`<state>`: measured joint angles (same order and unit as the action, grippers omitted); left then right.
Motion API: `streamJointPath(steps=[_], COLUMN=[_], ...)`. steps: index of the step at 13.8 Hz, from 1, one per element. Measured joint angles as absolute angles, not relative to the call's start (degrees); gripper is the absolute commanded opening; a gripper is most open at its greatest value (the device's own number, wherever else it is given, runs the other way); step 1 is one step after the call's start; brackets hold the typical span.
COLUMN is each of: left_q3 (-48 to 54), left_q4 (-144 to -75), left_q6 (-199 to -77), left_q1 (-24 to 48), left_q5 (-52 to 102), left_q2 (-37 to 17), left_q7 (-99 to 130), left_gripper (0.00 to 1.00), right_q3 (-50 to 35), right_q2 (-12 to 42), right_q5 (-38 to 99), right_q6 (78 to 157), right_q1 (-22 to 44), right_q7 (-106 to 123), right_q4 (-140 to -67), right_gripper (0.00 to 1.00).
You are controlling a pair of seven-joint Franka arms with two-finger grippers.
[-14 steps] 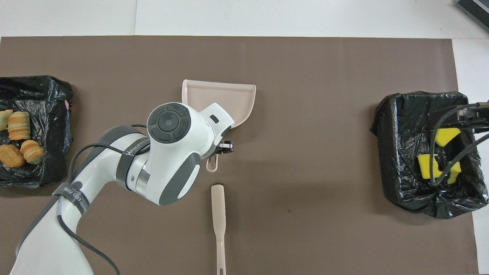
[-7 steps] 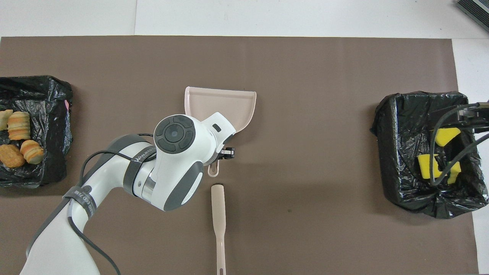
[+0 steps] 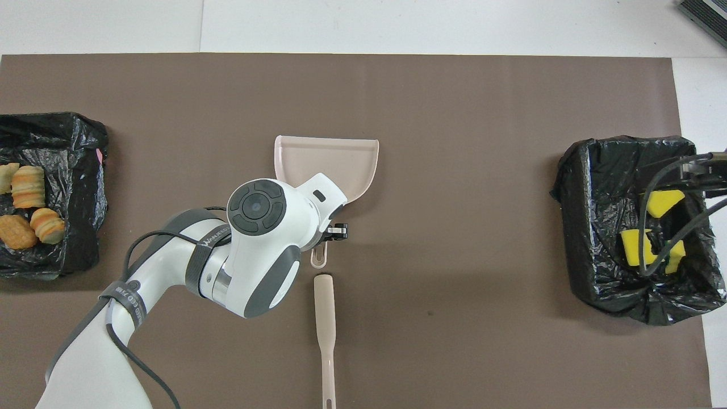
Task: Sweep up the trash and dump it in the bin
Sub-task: 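Carry the empty dustpan back to the table center with the left gripper, then release the dustpan and withdraw the left gripper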
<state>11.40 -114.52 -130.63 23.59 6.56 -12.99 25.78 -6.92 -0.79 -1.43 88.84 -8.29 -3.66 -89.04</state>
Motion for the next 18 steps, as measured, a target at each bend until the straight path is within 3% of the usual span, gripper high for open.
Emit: streamJointPath(steps=[6, 12, 18], left_q3=[9.5, 8.3, 7.7], left_q4=[-113.4, -112.0, -100.3], left_q6=[-128.1, -117.0, -99.1], left_q1=[21.5, 7.0, 0.8], left_q5=[7.3, 6.4, -1.3], left_q2=[-10.4, -1.9, 0.2], left_q7=[25.4, 6.4, -2.6], left_gripper=[1.0, 1.0, 1.0], right_q3=[-6.9, -6.9, -6.9], right_q2=[-0.8, -0.8, -0.8], right_q5=[-1.4, -1.4, -1.4], right_q6=[88.8, 88.8, 88.8], right_q1=[-8.3, -8.3, -8.3], right_q7=[-3.7, -3.7, -3.7], right_q4=[-89.0, -89.0, -89.0], right_gripper=[1.0, 1.0, 1.0])
